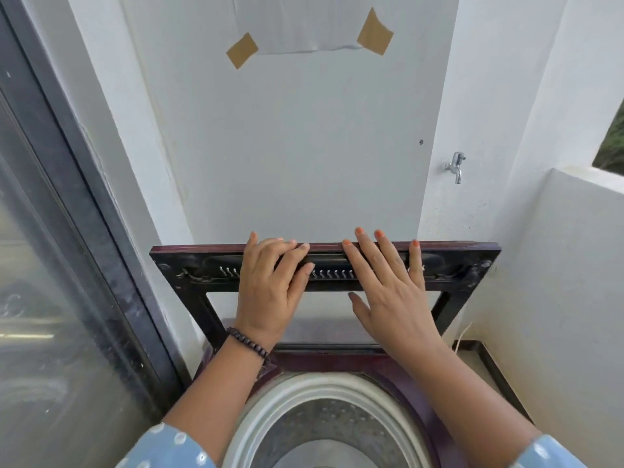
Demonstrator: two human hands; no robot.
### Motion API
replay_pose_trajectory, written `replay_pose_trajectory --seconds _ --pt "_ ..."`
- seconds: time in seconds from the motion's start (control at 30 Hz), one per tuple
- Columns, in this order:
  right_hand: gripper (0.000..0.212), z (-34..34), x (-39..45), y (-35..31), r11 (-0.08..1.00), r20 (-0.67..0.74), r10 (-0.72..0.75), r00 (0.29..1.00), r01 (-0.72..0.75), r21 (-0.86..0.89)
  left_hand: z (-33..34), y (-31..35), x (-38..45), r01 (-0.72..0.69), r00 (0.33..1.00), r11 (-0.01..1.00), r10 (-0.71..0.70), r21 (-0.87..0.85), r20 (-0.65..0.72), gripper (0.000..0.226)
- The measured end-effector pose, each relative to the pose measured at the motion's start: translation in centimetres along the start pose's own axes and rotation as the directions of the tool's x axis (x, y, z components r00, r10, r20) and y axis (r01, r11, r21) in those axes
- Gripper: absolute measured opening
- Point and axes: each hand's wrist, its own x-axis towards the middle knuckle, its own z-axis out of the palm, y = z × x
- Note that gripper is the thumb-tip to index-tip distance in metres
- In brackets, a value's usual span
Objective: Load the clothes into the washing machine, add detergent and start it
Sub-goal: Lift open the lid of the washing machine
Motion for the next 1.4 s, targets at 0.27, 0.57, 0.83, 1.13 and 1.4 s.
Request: replay_pose_trajectory --seconds 0.27,0.57,0.83,1.13,1.4 --pt "0.078 3.8 5.4 1.8 0.999 0.001 0.044 0.999 -0.044 0.01 3.5 -1.9 3.1 0.048 0.992 0.994 -0.059 0.096 0.114 0.035" --pt "0.073 6.2 9.7 3.0 0.998 0.119 0.065 0.991 -0.066 0.002 6.7 -3.6 5.4 0.065 0.965 0.984 -0.105 0.168 0.241 0.054" --pt "0.06 7.6 11.2 4.3 0.996 0.178 0.088 0.98 -0.087 -0.015 8.9 -4.5 6.6 0.076 0.96 0.987 -0.111 0.143 0.256 0.053" --pt "0.058 9.6 12.8 4.9 0.995 0.25 0.092 0.964 -0.098 0.014 11.1 -6.2 7.3 0.095 0.952 0.987 -0.129 0.131 0.278 0.054" --pt "0.063 11.1 13.1 5.3 0.994 0.22 0.093 0.971 -0.105 0.04 12.5 -7.3 7.3 0.069 0.965 0.992 -0.093 0.105 0.246 0.053"
